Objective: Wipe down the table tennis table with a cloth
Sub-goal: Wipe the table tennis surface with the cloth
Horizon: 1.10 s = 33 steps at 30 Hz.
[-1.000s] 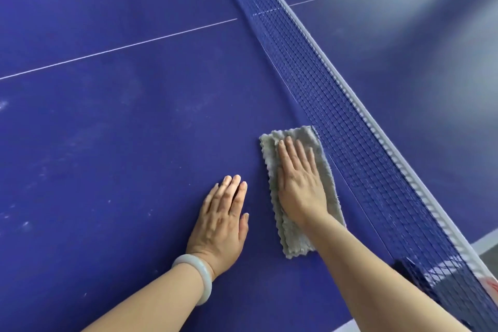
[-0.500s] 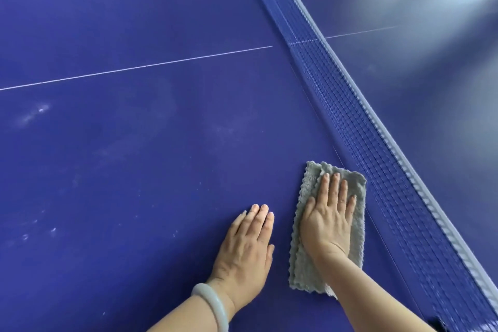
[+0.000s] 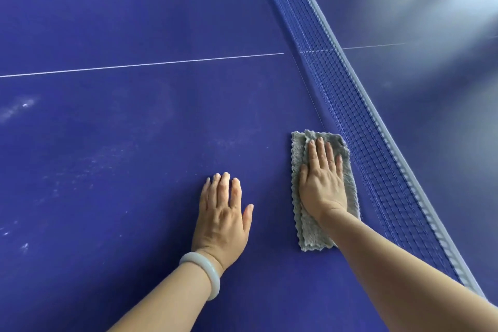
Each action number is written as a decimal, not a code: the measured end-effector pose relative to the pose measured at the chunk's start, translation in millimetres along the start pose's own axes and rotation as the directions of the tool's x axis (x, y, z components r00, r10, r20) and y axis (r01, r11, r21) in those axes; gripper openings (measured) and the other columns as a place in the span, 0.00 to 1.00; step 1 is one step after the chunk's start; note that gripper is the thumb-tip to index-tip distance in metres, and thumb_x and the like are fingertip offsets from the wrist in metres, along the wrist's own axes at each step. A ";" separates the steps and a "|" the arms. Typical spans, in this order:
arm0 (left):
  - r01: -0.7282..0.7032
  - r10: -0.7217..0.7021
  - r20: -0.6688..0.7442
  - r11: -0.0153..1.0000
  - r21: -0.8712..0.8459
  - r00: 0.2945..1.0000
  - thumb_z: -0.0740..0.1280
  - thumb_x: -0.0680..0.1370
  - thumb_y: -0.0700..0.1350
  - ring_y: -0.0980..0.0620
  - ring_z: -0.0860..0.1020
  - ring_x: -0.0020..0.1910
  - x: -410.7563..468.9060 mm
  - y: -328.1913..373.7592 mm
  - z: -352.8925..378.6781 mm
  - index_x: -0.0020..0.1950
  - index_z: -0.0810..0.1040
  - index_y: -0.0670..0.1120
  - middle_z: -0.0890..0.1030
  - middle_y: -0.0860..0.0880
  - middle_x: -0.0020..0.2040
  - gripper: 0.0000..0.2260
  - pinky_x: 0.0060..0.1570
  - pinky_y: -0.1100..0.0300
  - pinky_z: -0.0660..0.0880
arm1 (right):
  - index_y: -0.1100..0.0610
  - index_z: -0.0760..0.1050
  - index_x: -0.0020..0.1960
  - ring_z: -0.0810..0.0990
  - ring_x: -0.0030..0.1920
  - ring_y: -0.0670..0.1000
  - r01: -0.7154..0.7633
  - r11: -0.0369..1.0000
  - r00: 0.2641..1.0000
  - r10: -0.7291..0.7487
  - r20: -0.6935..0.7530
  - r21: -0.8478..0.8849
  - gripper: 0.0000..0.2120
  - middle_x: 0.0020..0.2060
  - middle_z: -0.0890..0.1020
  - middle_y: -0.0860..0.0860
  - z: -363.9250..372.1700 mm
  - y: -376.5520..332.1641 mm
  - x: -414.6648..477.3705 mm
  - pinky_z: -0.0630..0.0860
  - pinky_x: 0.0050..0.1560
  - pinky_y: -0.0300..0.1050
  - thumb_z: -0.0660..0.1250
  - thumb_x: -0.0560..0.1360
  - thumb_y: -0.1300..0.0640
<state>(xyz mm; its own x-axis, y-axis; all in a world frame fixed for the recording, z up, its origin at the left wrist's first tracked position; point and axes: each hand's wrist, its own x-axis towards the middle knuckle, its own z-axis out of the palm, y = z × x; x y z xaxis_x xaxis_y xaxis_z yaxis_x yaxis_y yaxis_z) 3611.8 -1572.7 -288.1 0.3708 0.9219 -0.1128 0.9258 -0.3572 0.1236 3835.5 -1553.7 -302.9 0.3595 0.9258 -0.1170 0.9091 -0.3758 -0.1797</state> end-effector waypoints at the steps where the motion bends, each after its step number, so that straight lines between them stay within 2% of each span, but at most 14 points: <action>1: 0.009 -0.009 -0.008 1.000 0.007 1.000 0.52 0.80 0.55 0.37 0.71 0.68 1.3 0.5 1.2 0.69 0.73 0.37 0.74 0.35 0.67 0.28 0.70 0.40 0.66 | 0.53 0.42 0.82 0.39 0.80 0.49 0.022 1.000 1.000 -0.022 -0.002 0.001 0.30 0.81 0.43 0.49 -0.9 -0.9 13.6 0.36 0.79 0.50 0.47 0.82 0.50; 9: 0.018 -0.015 -0.095 0.999 0.028 0.995 0.54 0.79 0.56 0.39 0.72 0.68 1.3 -1.2 7.9 0.68 0.74 0.39 0.74 0.38 0.67 0.27 0.70 0.44 0.61 | 0.52 0.49 0.82 0.43 0.80 0.49 0.179 0.982 0.984 -0.177 -0.035 0.059 0.28 0.81 0.51 0.48 -3.7 -32.6 76.5 0.38 0.79 0.50 0.49 0.83 0.52; 14: 0.030 -0.027 -0.086 0.999 0.035 0.996 0.54 0.79 0.56 0.39 0.72 0.68 1.3 -0.8 5.5 0.68 0.75 0.39 0.74 0.39 0.68 0.27 0.70 0.45 0.60 | 0.51 0.53 0.81 0.47 0.80 0.48 0.421 0.902 0.907 -0.421 -0.022 0.096 0.26 0.80 0.54 0.46 -0.3 -28.0 50.0 0.39 0.79 0.48 0.52 0.84 0.51; 15: 0.031 -0.028 -0.086 0.999 0.038 0.996 0.54 0.79 0.56 0.39 0.71 0.68 0.9 -1.4 6.2 0.68 0.75 0.40 0.74 0.39 0.68 0.27 0.70 0.46 0.60 | 0.51 0.52 0.81 0.47 0.80 0.49 0.412 0.907 0.911 -0.411 -0.021 0.086 0.26 0.80 0.53 0.47 -0.3 -25.9 58.7 0.39 0.79 0.48 0.51 0.84 0.51; 19: 0.032 -0.030 -0.087 0.999 0.027 0.996 0.54 0.80 0.57 0.40 0.70 0.69 0.0 -2.6 8.7 0.69 0.73 0.41 0.72 0.40 0.69 0.26 0.71 0.44 0.64 | 0.51 0.46 0.82 0.44 0.80 0.50 0.224 0.974 0.974 -0.224 -0.027 0.038 0.28 0.81 0.48 0.48 -2.4 -38.5 121.4 0.39 0.79 0.51 0.47 0.83 0.50; 23: 0.042 -0.042 -0.094 0.999 0.001 0.995 0.54 0.80 0.57 0.41 0.70 0.70 -0.1 -4.3 11.8 0.70 0.71 0.42 0.72 0.41 0.69 0.25 0.70 0.43 0.67 | 0.53 0.49 0.82 0.45 0.81 0.51 0.145 0.984 0.989 -0.144 -0.009 0.100 0.28 0.81 0.49 0.49 -10.5 -63.7 160.5 0.40 0.79 0.54 0.49 0.82 0.54; 25: 0.036 -0.036 -0.084 0.999 0.001 0.996 0.54 0.80 0.57 0.41 0.70 0.70 -0.2 -3.7 10.4 0.70 0.72 0.42 0.72 0.41 0.69 0.26 0.69 0.43 0.68 | 0.53 0.50 0.81 0.45 0.81 0.50 0.206 0.966 0.978 -0.208 -0.002 0.154 0.28 0.81 0.51 0.48 -10.1 -72.2 135.5 0.40 0.79 0.53 0.50 0.83 0.56; 27: 0.035 -0.034 -0.078 0.999 0.009 0.996 0.54 0.80 0.57 0.41 0.71 0.70 0.4 -3.5 6.7 0.70 0.73 0.41 0.73 0.41 0.69 0.26 0.69 0.43 0.69 | 0.54 0.52 0.81 0.46 0.80 0.49 0.362 0.916 0.932 -0.360 -0.044 0.172 0.27 0.80 0.53 0.48 -1.1 -69.2 78.5 0.41 0.80 0.52 0.50 0.83 0.56; 29: 0.039 -0.039 -0.061 0.999 0.007 0.997 0.55 0.79 0.57 0.41 0.71 0.69 0.1 -4.0 6.0 0.70 0.74 0.41 0.73 0.41 0.69 0.27 0.69 0.44 0.69 | 0.55 0.53 0.81 0.47 0.80 0.49 0.455 0.878 0.889 -0.456 -0.028 0.148 0.26 0.80 0.54 0.48 3.2 -52.4 30.3 0.44 0.80 0.52 0.51 0.84 0.55; 31: 0.043 -0.042 -0.055 0.999 0.019 0.998 0.55 0.79 0.57 0.41 0.72 0.69 0.0 -4.2 6.9 0.70 0.74 0.41 0.74 0.41 0.69 0.27 0.68 0.44 0.69 | 0.55 0.53 0.81 0.48 0.80 0.49 0.437 0.891 0.898 -0.439 -0.008 0.125 0.26 0.80 0.55 0.48 2.4 -39.8 36.0 0.44 0.80 0.51 0.51 0.84 0.53; 33: 0.043 -0.041 -0.062 0.999 0.028 0.997 0.54 0.79 0.57 0.41 0.72 0.69 0.6 -2.8 7.1 0.69 0.74 0.41 0.74 0.41 0.68 0.27 0.67 0.43 0.70 | 0.53 0.50 0.81 0.47 0.80 0.49 0.343 0.936 0.939 -0.343 -0.011 0.076 0.27 0.80 0.53 0.48 -4.8 -38.5 77.3 0.41 0.80 0.50 0.49 0.84 0.51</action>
<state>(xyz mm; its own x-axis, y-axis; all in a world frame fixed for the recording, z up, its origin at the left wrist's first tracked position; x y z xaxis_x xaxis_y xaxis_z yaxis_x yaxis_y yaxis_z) 3609.9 -1572.2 -295.5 0.3275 0.9432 -0.0563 0.9424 -0.3217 0.0912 3829.3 -1467.5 -300.3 0.0279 0.9989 -0.0377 0.9585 -0.0375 -0.2827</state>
